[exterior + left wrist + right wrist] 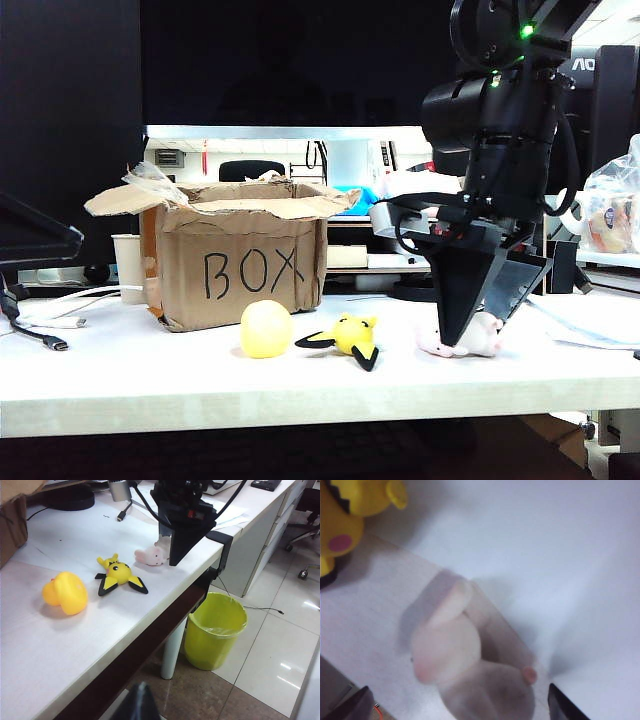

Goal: Put the doll that is least similar in color compared to the others into the paper box.

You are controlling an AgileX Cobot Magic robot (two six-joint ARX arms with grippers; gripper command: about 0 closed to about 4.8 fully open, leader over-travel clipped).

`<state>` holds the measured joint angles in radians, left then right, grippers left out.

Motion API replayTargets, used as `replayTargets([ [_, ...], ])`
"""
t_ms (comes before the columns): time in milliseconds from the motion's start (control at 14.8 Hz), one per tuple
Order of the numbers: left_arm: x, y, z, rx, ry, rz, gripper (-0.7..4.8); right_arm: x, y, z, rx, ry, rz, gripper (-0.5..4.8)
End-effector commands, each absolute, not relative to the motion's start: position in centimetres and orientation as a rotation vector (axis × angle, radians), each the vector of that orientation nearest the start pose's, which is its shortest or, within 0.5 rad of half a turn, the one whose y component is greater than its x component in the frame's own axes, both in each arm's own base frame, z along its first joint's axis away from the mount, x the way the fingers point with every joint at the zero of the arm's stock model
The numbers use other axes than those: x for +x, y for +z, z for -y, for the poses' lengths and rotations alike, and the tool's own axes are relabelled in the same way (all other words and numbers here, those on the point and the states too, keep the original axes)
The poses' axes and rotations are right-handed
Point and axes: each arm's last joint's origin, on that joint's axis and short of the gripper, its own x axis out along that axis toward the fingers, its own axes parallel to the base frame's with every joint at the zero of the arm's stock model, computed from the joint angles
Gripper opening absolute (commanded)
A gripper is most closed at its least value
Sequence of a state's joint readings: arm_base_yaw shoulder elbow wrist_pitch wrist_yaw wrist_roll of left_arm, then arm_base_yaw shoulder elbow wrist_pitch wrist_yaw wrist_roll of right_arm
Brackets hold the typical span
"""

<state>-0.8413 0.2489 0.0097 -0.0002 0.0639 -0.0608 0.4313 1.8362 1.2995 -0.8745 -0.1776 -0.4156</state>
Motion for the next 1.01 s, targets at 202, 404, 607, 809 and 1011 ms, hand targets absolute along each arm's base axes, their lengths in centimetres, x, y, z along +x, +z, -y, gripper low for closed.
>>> replayTargets([
  [202, 7.23, 14.73, 8.36, 0.033, -0.896, -0.246, -0.05, 31.53, 18.88, -15.12, -0.516, 0.791, -1.271, 3.51],
  [404, 7.22, 14.73, 8.36, 0.034, -0.896, -0.246, -0.05, 31.61, 18.86, -15.00, -0.553, 0.749, -1.272, 3.04],
  [607, 7.22, 14.73, 8.36, 0.034, -0.896, -0.246, -0.05, 31.64, 18.86, -14.95, -0.564, 0.736, -1.272, 1.49],
  [809, 7.22, 14.73, 8.36, 0.034, -0.896, -0.246, -0.05, 31.70, 18.87, -14.97, -0.565, 0.734, -1.265, 0.85],
  [1011, 7.22, 14.73, 8.36, 0.034, -0.896, -0.246, -0.05, 31.69, 18.87, -14.97, -0.564, 0.734, -1.266, 0.72],
])
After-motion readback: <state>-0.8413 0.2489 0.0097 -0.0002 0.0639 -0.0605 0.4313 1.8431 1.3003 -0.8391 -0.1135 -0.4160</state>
